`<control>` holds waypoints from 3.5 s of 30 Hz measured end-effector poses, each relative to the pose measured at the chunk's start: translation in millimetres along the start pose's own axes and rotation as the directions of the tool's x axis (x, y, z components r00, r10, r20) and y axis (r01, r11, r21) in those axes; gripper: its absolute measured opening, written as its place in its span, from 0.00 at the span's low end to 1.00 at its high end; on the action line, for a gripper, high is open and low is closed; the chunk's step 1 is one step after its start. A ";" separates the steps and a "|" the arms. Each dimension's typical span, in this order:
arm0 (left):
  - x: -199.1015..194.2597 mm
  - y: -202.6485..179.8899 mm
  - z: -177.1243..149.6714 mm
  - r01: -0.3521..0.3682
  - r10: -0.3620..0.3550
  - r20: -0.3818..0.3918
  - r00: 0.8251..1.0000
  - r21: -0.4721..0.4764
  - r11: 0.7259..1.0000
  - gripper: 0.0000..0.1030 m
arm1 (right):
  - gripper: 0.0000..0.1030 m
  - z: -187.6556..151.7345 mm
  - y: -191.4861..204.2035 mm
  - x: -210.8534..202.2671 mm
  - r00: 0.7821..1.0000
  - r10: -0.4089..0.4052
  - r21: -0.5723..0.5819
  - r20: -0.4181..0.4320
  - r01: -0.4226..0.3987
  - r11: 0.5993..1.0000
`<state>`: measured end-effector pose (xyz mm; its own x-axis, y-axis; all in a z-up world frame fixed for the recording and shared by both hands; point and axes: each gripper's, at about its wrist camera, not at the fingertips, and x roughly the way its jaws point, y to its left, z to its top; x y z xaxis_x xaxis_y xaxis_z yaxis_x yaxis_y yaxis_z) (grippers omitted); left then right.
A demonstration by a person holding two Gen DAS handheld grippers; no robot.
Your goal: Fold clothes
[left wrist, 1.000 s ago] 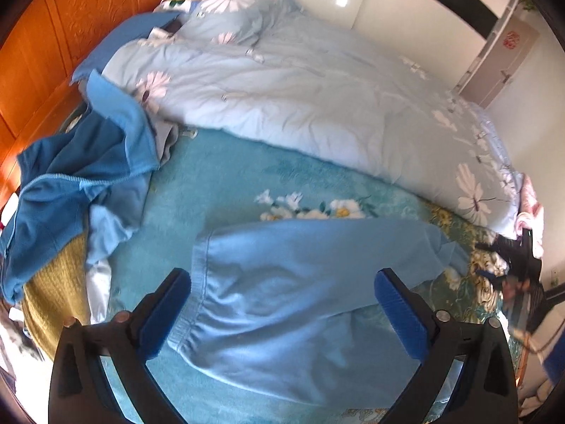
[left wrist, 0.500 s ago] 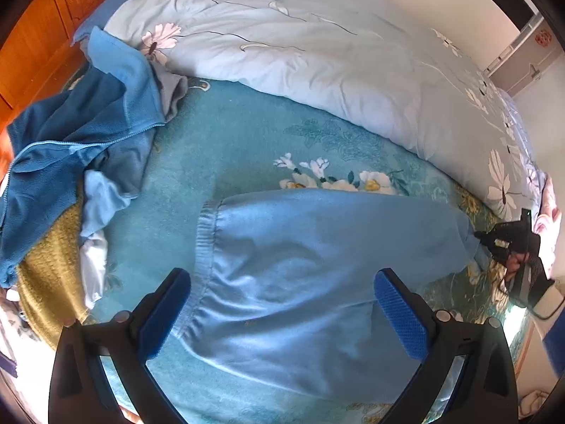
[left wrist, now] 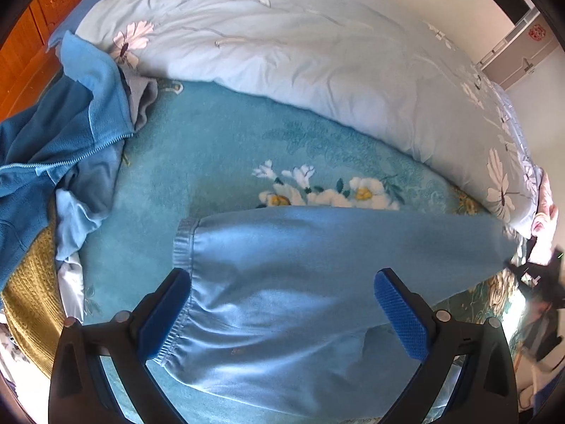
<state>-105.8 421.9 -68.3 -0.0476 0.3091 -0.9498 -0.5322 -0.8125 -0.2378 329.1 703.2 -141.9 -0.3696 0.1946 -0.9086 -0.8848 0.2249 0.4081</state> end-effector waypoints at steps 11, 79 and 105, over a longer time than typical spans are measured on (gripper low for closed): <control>40.8 31.4 8.5 -0.083 0.089 -0.086 0.992 0.071 0.994 1.00 | 0.07 -27.3 -61.8 23.9 0.990 -0.125 0.088 -0.070 0.131 0.988; 175.5 0.6 107.7 -0.007 0.094 -0.208 0.974 0.382 0.924 0.20 | 0.22 20.7 113.5 102.0 0.939 -0.342 -0.945 0.020 0.130 0.300; 76.1 55.0 -14.5 0.087 -0.127 -0.090 0.988 -0.351 0.932 0.60 | 0.16 48.1 -148.7 14.4 0.973 -0.226 -0.051 -0.040 0.224 0.973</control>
<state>-126.5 393.6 -156.6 0.0968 0.3636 -0.9265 -0.2038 -0.9039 -0.3760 469.1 718.5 -211.4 -0.1706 0.1004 -0.9802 -0.9584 0.2139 0.1888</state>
